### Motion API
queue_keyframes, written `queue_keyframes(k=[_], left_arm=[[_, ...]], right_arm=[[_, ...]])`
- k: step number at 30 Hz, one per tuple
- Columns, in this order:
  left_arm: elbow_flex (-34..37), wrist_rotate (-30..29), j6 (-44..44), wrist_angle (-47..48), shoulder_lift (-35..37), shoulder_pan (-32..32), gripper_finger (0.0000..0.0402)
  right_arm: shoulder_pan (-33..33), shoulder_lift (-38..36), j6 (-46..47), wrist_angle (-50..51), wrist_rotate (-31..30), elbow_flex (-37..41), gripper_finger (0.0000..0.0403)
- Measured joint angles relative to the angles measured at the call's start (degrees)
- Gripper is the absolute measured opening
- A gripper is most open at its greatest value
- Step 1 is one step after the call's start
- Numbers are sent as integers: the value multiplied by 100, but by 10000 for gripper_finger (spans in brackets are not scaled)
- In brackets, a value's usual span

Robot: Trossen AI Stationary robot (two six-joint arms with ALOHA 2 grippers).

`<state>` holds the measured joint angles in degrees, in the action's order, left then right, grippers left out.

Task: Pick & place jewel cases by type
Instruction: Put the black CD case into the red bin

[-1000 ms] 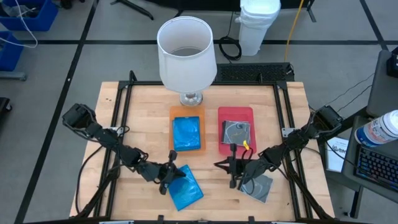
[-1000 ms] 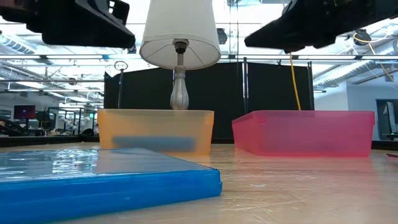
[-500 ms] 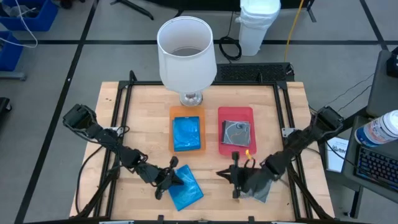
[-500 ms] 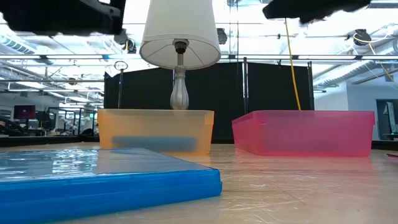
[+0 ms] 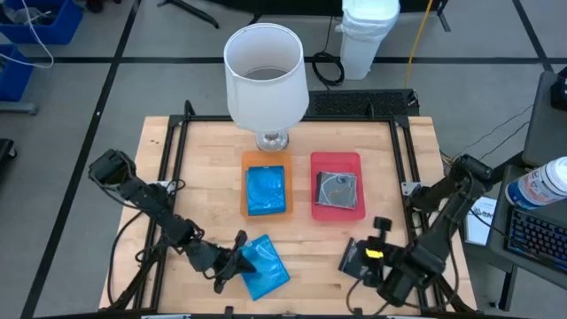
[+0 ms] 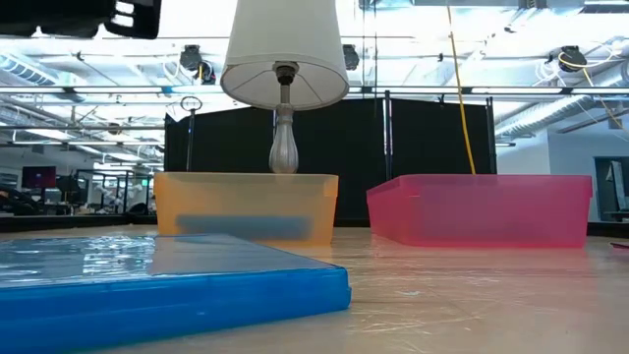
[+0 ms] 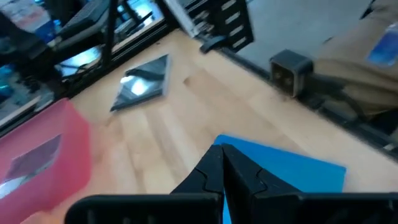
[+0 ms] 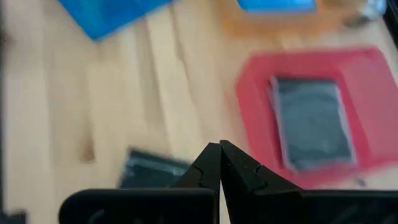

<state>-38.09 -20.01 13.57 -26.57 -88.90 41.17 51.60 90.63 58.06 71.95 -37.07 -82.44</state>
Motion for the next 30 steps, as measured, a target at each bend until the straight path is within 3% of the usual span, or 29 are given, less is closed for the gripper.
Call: queue_keyframes(k=[5, 8, 13, 19, 22, 25, 28, 30], left_arm=[[-321, -702, -323, 767, -354, -44, 3], [-896, -565, -454, 1062, -793, -126, 4], [-2095, -1140, -580, 2257, -1577, -319, 3], [-3843, -198, 465, 2403, -2616, -610, 3], [-4759, 7, 810, 2857, -3101, -673, 8], [-5559, -321, 881, 3031, -3535, -754, 9], [-6244, -828, 598, 3264, -3891, -846, 9], [-6612, -814, 452, 3484, -4107, -930, 16]], right_arm=[[232, -15, 1129, 127, 573, 422, 0], [295, -16, 1437, -161, 1157, 759, 0], [303, -15, 1932, -293, 1507, 1007, 0], [329, -15, 2139, -303, 1940, 1012, 0], [327, -17, 2391, -419, 1936, 1023, 0], [325, -17, 2683, -640, 1964, 1088, 0], [326, -17, 2954, -637, 2376, 1208, 9], [333, -21, 2964, -611, 2525, 1333, 23]])
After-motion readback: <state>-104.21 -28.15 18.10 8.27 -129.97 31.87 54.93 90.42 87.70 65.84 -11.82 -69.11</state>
